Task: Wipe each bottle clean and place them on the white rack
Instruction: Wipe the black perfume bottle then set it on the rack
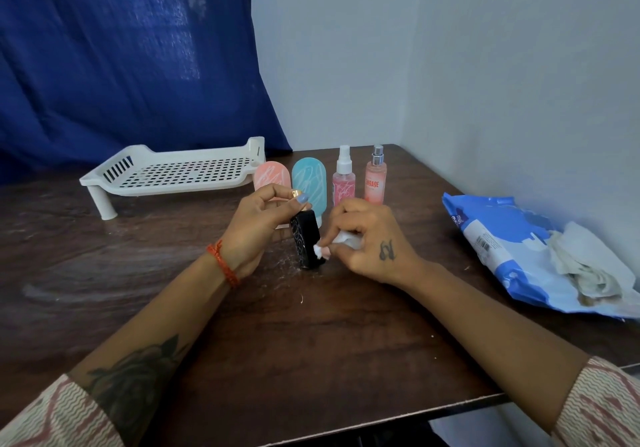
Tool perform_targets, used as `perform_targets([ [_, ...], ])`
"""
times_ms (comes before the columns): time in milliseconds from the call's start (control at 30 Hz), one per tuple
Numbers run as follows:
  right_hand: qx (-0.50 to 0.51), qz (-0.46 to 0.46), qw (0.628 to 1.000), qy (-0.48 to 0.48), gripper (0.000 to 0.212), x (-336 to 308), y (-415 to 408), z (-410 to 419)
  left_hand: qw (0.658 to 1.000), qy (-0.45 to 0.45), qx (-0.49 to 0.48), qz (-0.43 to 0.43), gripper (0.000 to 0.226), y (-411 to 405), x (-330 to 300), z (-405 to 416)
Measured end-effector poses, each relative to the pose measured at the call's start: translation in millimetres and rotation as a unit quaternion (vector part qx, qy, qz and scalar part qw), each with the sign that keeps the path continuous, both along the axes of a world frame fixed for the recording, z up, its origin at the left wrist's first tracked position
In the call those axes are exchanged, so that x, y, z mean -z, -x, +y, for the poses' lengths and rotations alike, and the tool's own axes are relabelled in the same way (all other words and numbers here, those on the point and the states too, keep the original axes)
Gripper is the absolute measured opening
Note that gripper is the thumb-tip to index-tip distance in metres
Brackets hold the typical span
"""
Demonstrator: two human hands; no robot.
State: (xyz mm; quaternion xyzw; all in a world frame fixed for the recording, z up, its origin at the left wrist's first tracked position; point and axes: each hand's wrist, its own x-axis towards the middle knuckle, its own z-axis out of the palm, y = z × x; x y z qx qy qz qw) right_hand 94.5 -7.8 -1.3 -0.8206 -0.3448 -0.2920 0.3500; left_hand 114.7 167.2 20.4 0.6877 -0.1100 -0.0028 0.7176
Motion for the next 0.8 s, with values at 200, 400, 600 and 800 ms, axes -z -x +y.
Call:
perform_targets([
  [200,-0.036,0.013,0.999,0.032,0.012,1,3,4,1.0,0.005,-0.005,-0.002,0.005,1,0,-1],
  [400,0.006,0.057,0.998,0.018,0.007,-3,1,-5,1.0,0.0,-0.005,0.008,0.005,-1,-1,1],
  [600,0.121,-0.051,0.986,-0.103,0.017,-4,-4,-1,1.0,-0.008,0.006,0.004,0.009,2,-3,-1],
  [800,0.093,-0.105,0.988,-0.067,0.016,-2,-3,8,1.0,0.005,0.021,-0.012,0.005,6,-3,-3],
])
